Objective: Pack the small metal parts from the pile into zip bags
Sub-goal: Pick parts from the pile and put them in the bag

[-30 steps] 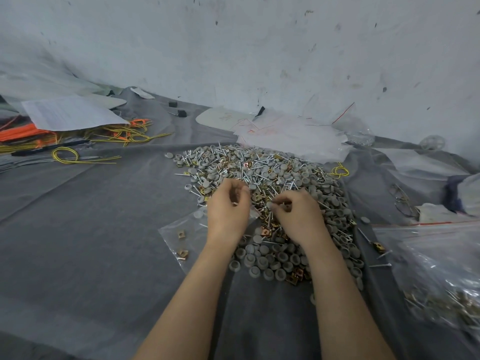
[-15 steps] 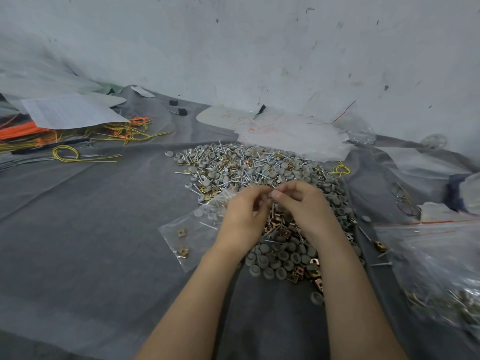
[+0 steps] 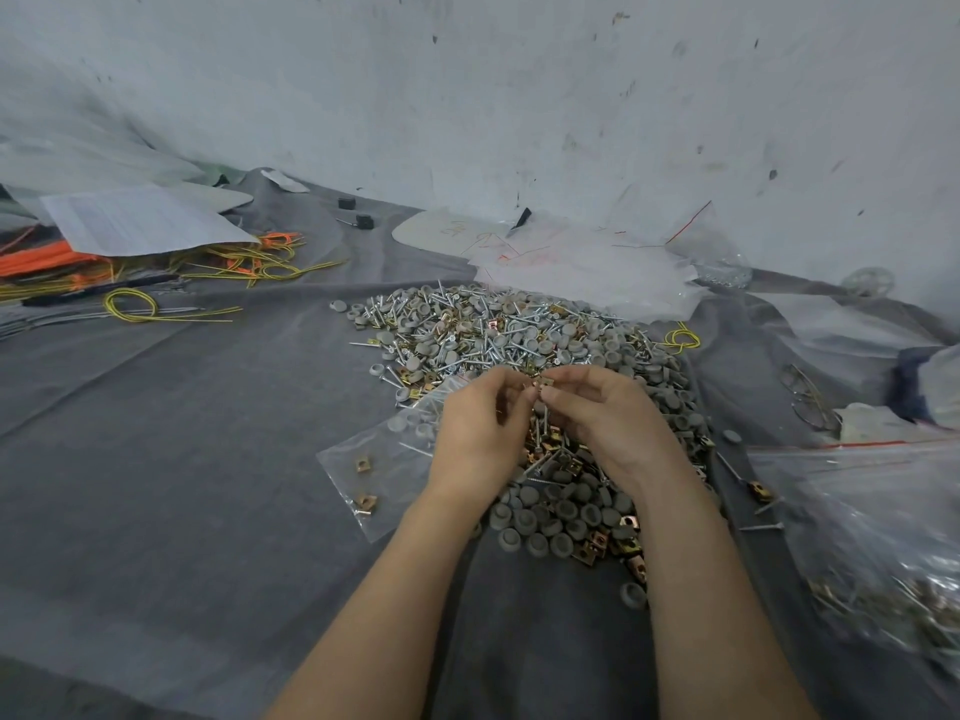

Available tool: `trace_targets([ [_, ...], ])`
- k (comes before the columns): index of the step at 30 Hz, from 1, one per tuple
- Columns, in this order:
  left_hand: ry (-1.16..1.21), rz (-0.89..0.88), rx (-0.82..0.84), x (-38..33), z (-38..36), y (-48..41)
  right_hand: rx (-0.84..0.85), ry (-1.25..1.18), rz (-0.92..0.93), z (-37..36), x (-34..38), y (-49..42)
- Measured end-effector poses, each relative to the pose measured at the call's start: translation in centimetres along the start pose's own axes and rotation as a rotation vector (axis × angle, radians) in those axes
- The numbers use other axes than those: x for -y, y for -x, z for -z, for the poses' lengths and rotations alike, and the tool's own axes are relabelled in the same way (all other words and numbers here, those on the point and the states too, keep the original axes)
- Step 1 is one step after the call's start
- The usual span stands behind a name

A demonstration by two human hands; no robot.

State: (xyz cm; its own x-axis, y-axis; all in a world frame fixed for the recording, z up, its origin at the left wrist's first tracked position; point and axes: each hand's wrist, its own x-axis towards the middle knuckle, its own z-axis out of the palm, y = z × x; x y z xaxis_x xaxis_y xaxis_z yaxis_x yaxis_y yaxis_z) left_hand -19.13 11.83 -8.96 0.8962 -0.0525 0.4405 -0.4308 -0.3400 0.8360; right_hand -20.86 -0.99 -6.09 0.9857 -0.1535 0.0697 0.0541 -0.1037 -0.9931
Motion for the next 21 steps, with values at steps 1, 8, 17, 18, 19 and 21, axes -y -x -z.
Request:
trace_targets([
  [1,-0.022,-0.003,-0.023,0.1,0.0,0.0,-0.065,0.103,0.038,-0.1,-0.1,-0.1],
  [8,-0.065,0.03,-0.063,0.2,0.2,0.0,-0.379,0.424,0.207,-0.1,-0.8,-0.4],
  [17,-0.065,0.002,-0.003,0.2,-0.1,0.0,-0.106,0.425,0.285,-2.0,-0.4,-0.1],
  [18,-0.06,0.0,0.011,0.2,-0.2,0.0,-0.142,0.421,0.284,-2.1,-0.6,-0.2],
  [19,-0.046,-0.006,0.026,0.1,-0.2,0.1,-0.185,0.421,0.282,-2.1,-0.7,-0.2],
  [21,-0.028,-0.04,0.046,-0.1,-0.3,0.3,-0.269,0.407,0.267,-1.8,-1.0,-0.4],
])
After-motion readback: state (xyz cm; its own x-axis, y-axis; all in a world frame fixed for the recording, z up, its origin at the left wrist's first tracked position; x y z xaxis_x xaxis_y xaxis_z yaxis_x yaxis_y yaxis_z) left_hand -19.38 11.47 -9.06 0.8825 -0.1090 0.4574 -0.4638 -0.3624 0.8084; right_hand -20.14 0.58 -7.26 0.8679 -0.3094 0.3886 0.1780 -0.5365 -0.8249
